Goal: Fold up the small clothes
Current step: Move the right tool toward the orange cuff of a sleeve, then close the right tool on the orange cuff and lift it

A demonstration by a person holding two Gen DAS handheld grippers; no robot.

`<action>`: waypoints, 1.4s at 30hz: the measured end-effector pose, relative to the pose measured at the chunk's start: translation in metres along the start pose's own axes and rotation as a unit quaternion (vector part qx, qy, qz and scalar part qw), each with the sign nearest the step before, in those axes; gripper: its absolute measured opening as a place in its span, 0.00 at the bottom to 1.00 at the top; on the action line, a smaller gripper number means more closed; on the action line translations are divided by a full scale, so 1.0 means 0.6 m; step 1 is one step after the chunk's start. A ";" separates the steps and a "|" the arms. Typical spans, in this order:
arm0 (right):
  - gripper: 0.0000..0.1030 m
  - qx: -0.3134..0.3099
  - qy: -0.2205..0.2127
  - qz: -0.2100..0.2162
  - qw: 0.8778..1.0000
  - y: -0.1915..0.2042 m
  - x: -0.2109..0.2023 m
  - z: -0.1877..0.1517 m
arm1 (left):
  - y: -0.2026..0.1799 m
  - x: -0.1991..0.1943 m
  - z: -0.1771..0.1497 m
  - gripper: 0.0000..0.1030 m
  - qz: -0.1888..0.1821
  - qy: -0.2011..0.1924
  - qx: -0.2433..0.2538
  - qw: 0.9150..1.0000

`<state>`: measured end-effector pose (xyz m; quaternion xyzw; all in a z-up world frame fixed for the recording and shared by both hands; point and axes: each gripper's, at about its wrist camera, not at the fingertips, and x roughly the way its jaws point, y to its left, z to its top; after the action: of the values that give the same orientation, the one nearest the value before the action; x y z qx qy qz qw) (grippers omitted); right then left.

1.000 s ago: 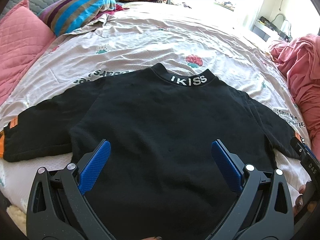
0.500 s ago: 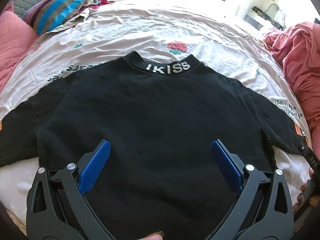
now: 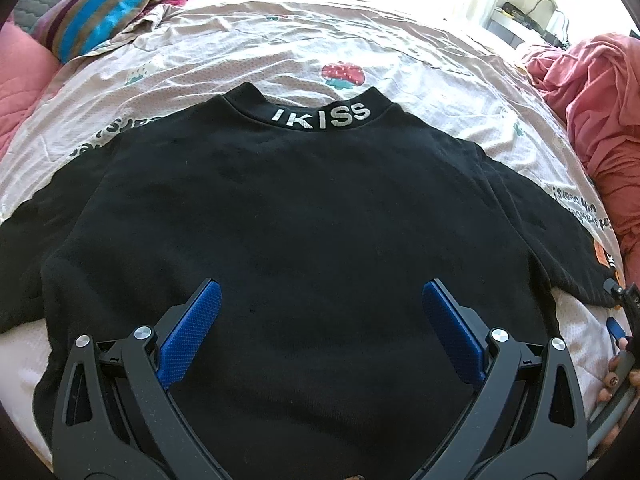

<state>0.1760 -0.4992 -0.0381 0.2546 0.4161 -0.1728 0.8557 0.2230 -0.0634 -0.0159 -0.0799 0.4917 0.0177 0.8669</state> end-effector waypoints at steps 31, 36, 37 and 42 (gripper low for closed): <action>0.17 -0.156 -0.103 0.220 0.957 0.191 -0.124 0.043 | 0.090 -0.090 0.006 0.92 -0.073 -0.047 -0.102 0.991; 0.17 -0.227 -0.094 0.246 0.938 0.271 -0.150 0.002 | 0.110 -0.100 0.005 0.92 -0.092 -0.051 -0.118 0.987; 0.17 -0.238 -0.092 0.251 0.934 0.285 -0.153 -0.007 | 0.115 -0.101 0.004 0.92 -0.094 -0.051 -0.122 0.987; 0.17 -0.300 -0.083 0.262 0.913 0.353 -0.164 -0.065 | 0.144 -0.101 -0.002 0.92 -0.126 -0.049 -0.153 0.979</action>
<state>0.2009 -0.2967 0.0818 0.0701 0.2940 0.1700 0.9379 0.1813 0.0246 0.0249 -0.2718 0.4266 -0.0128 0.8625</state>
